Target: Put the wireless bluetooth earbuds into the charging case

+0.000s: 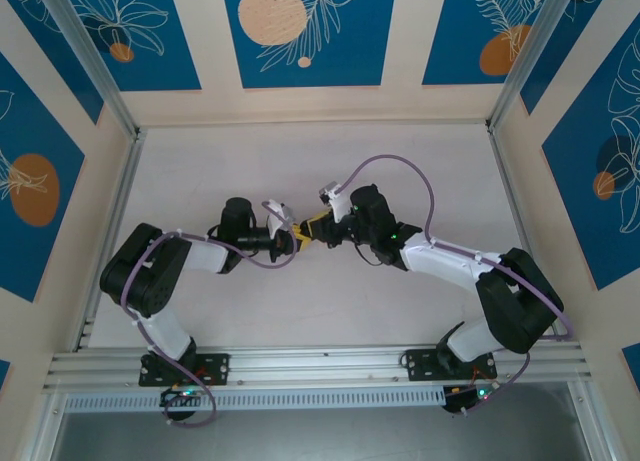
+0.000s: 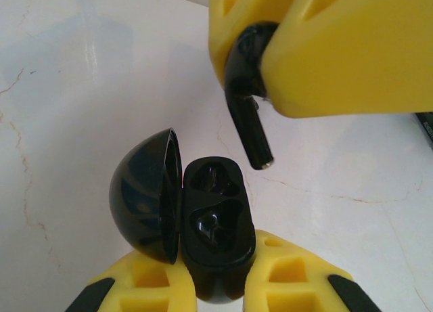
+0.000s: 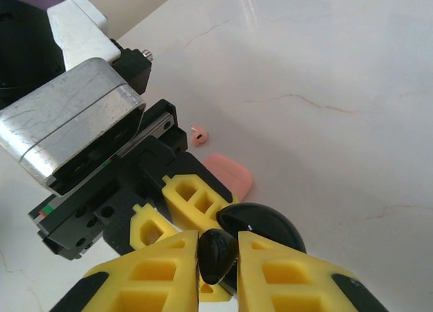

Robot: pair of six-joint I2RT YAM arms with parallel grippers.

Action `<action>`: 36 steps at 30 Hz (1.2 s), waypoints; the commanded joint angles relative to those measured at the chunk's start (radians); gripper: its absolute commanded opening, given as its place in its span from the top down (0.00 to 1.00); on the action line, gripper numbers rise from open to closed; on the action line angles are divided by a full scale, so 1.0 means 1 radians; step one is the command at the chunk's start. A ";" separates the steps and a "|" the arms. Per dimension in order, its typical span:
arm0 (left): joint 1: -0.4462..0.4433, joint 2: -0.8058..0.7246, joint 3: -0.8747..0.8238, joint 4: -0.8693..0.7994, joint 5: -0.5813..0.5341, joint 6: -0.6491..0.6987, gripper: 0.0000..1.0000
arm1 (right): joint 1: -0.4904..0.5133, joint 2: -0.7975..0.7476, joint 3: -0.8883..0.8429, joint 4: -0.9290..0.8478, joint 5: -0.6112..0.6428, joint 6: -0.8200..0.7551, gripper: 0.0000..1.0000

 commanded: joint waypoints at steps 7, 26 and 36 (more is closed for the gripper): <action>0.008 0.009 0.020 0.033 0.048 -0.020 0.96 | 0.026 0.026 0.000 0.031 0.078 -0.090 0.80; 0.008 0.001 0.021 0.049 0.051 -0.033 0.96 | 0.033 0.039 -0.002 0.002 0.120 -0.140 0.81; 0.008 -0.001 0.020 0.048 0.049 -0.033 0.96 | 0.041 0.034 -0.007 -0.014 0.059 -0.161 0.81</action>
